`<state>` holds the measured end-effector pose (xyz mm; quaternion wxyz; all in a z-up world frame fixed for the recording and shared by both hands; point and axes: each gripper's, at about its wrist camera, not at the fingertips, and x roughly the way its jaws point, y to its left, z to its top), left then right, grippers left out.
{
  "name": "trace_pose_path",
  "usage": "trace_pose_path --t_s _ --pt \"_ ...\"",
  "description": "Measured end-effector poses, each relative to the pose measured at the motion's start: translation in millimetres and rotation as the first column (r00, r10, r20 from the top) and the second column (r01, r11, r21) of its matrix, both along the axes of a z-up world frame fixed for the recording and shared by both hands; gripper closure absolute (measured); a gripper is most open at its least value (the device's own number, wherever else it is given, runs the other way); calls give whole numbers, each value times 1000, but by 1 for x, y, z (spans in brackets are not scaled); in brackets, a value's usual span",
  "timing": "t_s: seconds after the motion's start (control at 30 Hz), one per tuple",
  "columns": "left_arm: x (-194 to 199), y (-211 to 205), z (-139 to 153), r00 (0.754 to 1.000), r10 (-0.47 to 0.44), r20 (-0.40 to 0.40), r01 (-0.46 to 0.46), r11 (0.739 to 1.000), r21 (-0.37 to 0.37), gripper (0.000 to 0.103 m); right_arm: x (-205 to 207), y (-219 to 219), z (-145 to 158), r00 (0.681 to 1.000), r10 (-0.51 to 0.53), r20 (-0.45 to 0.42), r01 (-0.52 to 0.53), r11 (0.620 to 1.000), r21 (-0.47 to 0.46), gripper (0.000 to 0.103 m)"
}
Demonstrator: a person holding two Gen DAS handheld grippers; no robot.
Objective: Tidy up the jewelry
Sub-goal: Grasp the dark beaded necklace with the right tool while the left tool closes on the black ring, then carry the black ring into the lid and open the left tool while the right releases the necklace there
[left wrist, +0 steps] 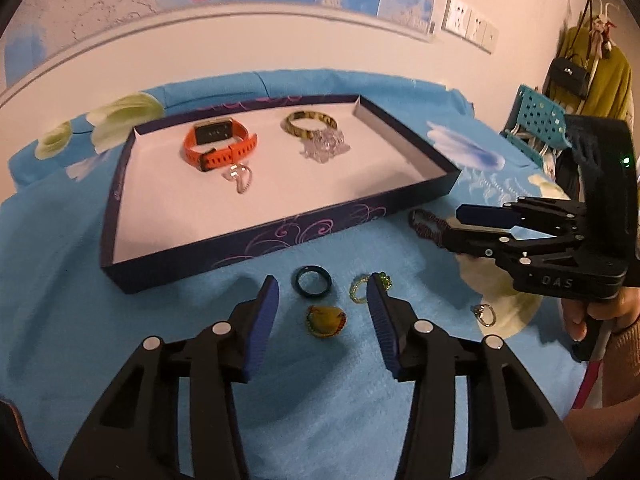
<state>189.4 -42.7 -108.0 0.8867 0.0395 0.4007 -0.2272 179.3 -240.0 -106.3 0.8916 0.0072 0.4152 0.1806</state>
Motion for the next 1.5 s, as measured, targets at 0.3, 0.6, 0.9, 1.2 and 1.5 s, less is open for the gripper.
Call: trace_pose_path --t_s 0.3,0.6,0.9,1.2,1.5 --pt "14 -4 -10 998 14 -57 -13 1000 11 63 3 8 -4 1000 15 -19 -15 999 -44 64" --pt "17 -7 -11 999 28 -46 -26 999 47 81 4 12 -5 1000 13 -14 -14 997 -73 69" --pt "13 -3 -9 998 40 -47 -39 999 15 81 6 12 -5 1000 19 -10 -20 997 -69 94" --pt "2 4 2 999 41 -25 -42 999 -29 81 -4 11 6 999 30 25 -30 1000 -7 97" --pt "-7 12 18 999 45 20 -44 998 -54 81 -15 14 28 995 51 81 -54 998 37 97"
